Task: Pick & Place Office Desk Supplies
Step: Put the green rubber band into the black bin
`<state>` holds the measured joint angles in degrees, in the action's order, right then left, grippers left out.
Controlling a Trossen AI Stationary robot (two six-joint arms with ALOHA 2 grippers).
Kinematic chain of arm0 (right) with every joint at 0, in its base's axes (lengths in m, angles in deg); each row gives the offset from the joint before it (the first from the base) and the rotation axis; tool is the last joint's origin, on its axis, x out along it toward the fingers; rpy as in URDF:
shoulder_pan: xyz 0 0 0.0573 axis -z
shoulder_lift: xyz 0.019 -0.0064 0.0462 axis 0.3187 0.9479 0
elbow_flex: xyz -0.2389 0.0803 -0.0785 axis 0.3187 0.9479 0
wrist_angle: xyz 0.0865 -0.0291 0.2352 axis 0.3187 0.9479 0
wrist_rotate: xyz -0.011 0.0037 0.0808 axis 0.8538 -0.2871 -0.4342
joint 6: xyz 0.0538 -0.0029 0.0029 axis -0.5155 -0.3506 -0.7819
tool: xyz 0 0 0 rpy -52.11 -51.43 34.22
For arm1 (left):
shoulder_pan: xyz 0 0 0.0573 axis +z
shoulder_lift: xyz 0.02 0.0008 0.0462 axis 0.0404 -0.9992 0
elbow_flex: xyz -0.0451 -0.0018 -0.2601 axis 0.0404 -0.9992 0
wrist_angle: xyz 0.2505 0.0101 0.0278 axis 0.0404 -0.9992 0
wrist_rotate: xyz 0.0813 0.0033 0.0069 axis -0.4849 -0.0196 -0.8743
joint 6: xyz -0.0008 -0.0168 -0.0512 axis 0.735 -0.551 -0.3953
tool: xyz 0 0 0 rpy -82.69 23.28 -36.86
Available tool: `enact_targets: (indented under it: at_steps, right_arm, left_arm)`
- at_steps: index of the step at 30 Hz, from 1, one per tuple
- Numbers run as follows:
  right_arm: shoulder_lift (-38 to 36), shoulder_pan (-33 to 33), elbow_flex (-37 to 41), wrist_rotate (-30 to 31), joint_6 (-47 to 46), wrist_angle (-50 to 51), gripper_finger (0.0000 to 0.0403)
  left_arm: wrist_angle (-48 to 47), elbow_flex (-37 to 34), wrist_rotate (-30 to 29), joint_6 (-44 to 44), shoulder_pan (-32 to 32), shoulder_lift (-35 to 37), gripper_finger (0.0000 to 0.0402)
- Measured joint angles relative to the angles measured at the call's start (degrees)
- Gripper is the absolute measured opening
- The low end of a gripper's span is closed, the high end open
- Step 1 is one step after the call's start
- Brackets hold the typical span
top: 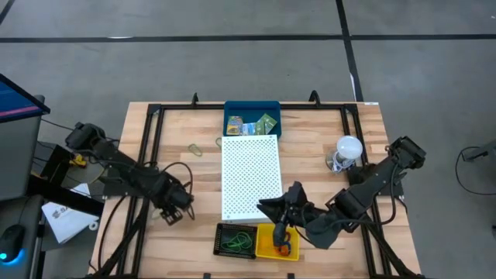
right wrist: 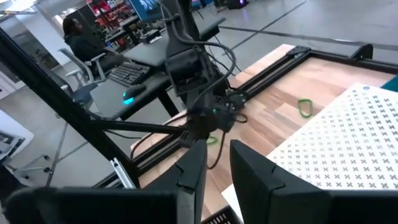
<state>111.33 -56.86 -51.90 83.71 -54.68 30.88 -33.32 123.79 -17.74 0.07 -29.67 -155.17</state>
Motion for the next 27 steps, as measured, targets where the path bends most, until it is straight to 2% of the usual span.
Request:
enact_targets:
  at_steps: [19,27]
  right_arm:
    - [0.0,-0.89,0.0,0.07,-2.66,2.98,0.0068]
    - [0.0,-1.52,0.0,-0.02,-2.66,3.04,0.0068]
  left_arm:
    - [11.38,-8.39,-0.64,-3.64,1.64,0.15,0.0176]
    - [11.86,-10.04,-0.66,-3.35,1.66,0.24,0.0146]
